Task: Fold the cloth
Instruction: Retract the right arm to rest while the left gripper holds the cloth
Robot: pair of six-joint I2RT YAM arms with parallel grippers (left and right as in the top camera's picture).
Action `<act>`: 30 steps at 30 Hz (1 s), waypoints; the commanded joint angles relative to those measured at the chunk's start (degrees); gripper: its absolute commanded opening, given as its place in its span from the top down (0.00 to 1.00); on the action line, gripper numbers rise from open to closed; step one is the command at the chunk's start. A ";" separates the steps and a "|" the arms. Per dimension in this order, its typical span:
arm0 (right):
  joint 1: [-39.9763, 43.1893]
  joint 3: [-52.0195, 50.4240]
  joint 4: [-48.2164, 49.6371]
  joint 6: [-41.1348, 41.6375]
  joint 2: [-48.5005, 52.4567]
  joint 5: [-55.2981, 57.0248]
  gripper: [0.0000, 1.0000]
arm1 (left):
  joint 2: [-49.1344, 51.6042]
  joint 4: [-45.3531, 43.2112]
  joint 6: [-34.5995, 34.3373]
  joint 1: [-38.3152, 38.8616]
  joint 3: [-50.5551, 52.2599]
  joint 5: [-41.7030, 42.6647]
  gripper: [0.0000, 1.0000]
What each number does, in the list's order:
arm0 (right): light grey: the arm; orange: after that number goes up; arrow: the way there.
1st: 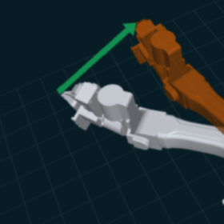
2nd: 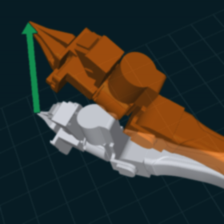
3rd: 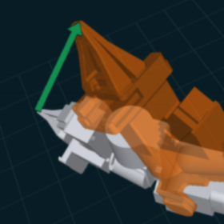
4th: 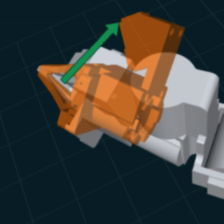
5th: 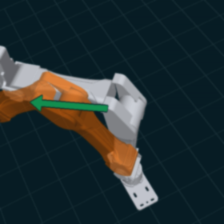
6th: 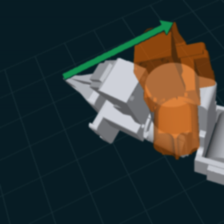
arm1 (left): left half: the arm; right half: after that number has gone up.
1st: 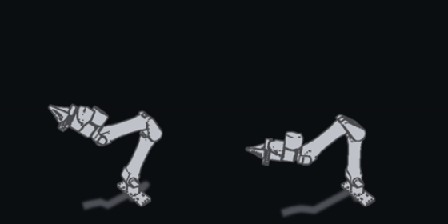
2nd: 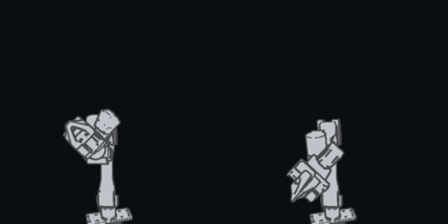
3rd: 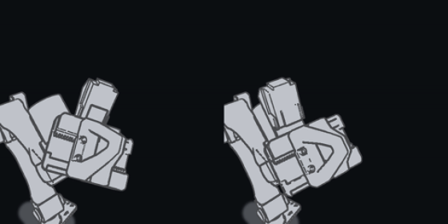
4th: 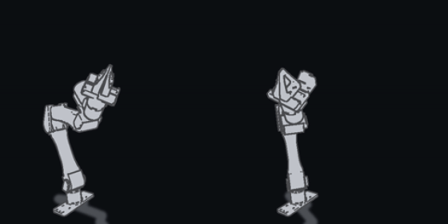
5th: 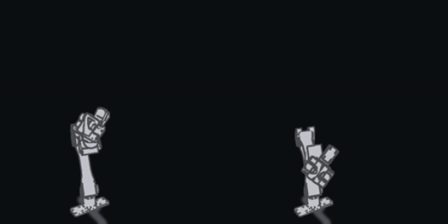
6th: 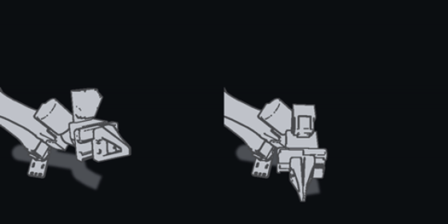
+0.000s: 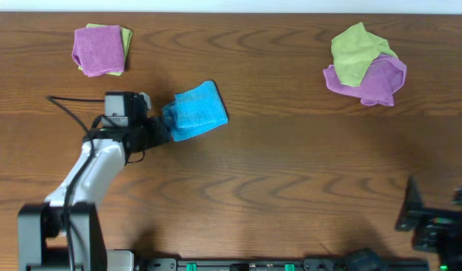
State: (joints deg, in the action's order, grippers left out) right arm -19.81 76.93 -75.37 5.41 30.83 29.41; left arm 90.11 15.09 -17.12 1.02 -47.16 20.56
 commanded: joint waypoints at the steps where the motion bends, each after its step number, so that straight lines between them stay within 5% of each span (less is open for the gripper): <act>1: 0.46 -6.73 0.22 0.00 0.83 0.57 0.01 | 2.29 -2.27 -3.08 0.72 0.20 -1.51 0.50; 10: 7.37 -13.53 6.32 -1.81 1.68 1.16 0.01 | 5.84 -9.25 -7.32 2.38 0.20 -2.54 0.42; 17: 19.82 -13.49 20.61 -9.42 5.79 -11.87 0.01 | 5.99 -11.08 -7.34 2.56 0.17 -0.52 0.41; 22: 30.56 -13.73 23.15 -6.75 16.31 -27.08 0.01 | 5.99 -10.99 -7.28 2.56 0.17 -0.35 0.41; 30: 31.74 -13.55 22.03 -4.20 22.91 -31.63 0.01 | 5.99 -10.67 -7.37 2.56 0.17 1.73 0.41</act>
State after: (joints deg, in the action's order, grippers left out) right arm 11.44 63.11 -54.06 -0.25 54.89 1.50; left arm 95.72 4.45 -24.21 3.33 -47.13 21.04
